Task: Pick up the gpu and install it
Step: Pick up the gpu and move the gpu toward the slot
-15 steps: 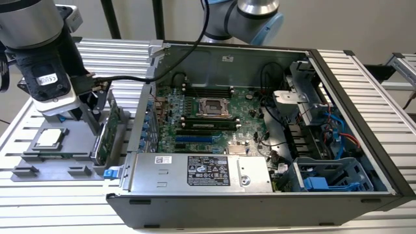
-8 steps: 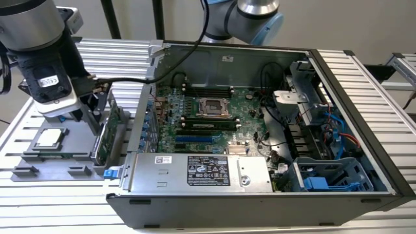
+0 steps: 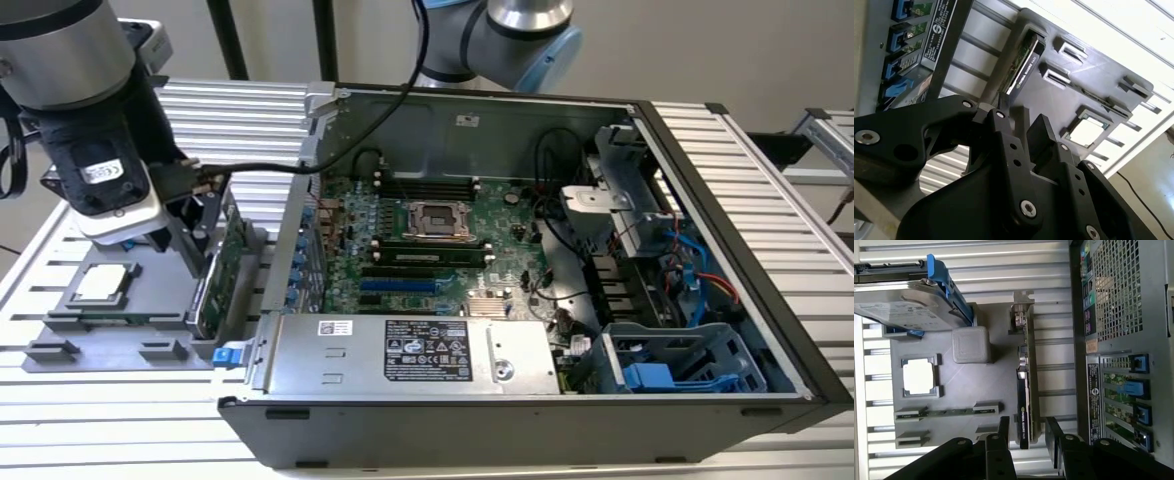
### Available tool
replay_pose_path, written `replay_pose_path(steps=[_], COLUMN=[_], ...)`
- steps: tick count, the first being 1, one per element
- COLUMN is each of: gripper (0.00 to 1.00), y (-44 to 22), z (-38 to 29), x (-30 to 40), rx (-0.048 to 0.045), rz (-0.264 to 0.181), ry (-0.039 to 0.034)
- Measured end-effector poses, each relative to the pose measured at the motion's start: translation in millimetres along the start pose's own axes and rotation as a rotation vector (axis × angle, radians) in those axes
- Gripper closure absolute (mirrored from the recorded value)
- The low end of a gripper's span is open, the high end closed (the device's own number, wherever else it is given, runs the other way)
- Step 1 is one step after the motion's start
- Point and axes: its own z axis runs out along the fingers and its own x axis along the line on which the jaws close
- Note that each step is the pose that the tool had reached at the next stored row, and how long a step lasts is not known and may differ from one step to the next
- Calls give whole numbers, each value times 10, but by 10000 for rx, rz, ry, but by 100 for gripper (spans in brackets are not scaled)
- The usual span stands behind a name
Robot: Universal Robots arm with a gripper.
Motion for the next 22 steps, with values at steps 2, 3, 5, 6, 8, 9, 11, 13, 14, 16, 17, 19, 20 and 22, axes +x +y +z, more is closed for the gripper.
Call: replay_pose_path(steps=[2, 3, 5, 6, 8, 9, 11, 13, 14, 16, 17, 19, 20, 22], gripper=[0, 0, 0, 0, 0, 0, 0, 0, 0, 0, 0, 0, 0, 0], y=[-1, -1, -2, -2, -3, -3, -4, -5, -5, -6, -6, -7, -7, -8], z=[10, 15, 24, 30, 39, 44, 53, 62, 66, 76, 81, 91, 95, 104], x=[0, 0, 1, 1, 1, 1, 1, 1, 1, 2, 2, 2, 2, 2], rx=[-1, -1, -1, -1, -1, 0, -1, 0, -1, -1, -1, -1, 0, -1], rz=[0, 0, 0, 0, 0, 0, 0, 0, 0, 0, 0, 0, 1, 1], ry=[0, -1, 0, -1, 0, 0, -1, 0, 0, 0, 0, -1, 0, 0])
